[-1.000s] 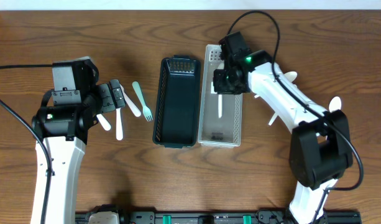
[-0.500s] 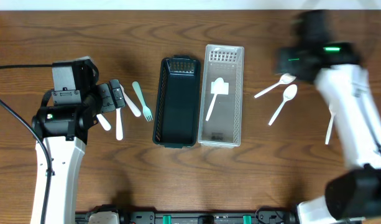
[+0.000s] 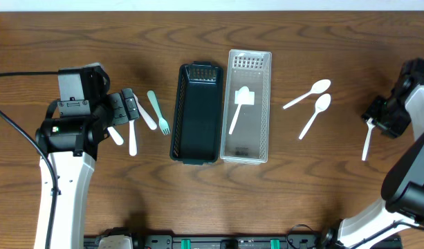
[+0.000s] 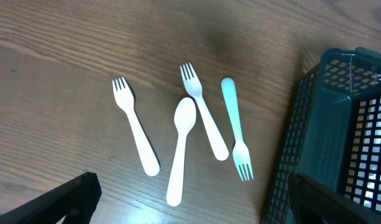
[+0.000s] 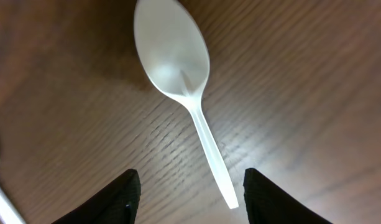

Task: Pack container
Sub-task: 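Grasp the next white spoon with the right gripper, then drop the spoon into the clear basket with the right gripper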

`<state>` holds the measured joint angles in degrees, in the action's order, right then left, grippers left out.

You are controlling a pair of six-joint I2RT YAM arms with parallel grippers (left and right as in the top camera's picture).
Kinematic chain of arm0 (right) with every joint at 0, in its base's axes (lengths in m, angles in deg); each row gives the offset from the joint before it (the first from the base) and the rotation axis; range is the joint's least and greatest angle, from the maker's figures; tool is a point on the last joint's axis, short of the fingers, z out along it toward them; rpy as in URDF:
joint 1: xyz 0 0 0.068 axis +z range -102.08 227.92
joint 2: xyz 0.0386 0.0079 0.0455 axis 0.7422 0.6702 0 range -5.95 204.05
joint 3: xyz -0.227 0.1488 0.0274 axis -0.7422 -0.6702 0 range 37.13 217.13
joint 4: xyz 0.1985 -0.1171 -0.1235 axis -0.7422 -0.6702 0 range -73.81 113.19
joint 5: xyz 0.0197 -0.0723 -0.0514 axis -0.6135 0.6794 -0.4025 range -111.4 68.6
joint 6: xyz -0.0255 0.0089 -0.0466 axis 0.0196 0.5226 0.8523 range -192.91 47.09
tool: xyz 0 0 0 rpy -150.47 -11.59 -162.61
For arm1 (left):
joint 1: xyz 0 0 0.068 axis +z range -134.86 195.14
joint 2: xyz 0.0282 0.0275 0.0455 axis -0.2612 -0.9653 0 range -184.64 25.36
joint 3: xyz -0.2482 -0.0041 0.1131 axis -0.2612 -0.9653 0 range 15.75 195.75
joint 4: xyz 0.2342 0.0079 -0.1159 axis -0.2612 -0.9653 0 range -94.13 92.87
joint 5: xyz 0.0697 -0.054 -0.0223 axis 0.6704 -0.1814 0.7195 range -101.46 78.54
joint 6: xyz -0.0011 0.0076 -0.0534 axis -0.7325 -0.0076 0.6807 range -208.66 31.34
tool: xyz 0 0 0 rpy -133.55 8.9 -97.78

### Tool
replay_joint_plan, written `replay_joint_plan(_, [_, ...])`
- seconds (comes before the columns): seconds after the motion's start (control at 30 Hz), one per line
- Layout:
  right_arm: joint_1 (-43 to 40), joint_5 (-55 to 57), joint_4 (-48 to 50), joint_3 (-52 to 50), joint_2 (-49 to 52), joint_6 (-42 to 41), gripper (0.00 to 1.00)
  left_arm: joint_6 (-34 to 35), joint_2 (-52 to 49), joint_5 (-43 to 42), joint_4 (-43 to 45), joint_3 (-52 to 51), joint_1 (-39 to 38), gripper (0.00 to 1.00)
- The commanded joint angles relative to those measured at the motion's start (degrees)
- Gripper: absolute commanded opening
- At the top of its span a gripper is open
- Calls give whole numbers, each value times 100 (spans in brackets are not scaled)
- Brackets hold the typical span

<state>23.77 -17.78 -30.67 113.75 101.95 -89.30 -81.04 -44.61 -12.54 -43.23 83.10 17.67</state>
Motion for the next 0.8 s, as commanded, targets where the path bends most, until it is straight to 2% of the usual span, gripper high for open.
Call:
replay_joint_plan(0.0, [-83, 44, 168, -33, 173, 356, 57, -52, 0, 68, -13, 136, 31, 98])
replay_joint_plan(0.27, [-107, 103, 358, -35, 592, 479, 55, -52, 0, 68, -13, 136, 31, 98])
replay_joint_plan(0.53, [-118, 90, 525, -35, 935, 494, 44, -52, 0, 68, -13, 136, 31, 98])
replay_joint_plan(0.57, [-118, 87, 527, -35, 946, 494, 41, -52, 0, 68, -13, 136, 31, 98])
replay_joint_plan(0.63, [-118, 83, 531, -37, 955, 490, 27, -52, 0, 66, -13, 136, 31, 98])
replay_joint_plan(0.67, [-118, 74, 529, -37, 955, 490, 19, -52, 0, 68, -13, 136, 31, 98])
replay_joint_plan(0.7, [-118, 39, 527, -37, 955, 490, 6, -52, 0, 68, -13, 136, 31, 98])
replay_joint_plan(0.73, [-118, -66, 520, -33, 953, 490, 1, -52, 0, 68, -13, 136, 31, 98])
replay_joint_plan(0.77, [-118, -164, 514, -28, 942, 490, 1, -52, 0, 68, -13, 136, 31, 98])
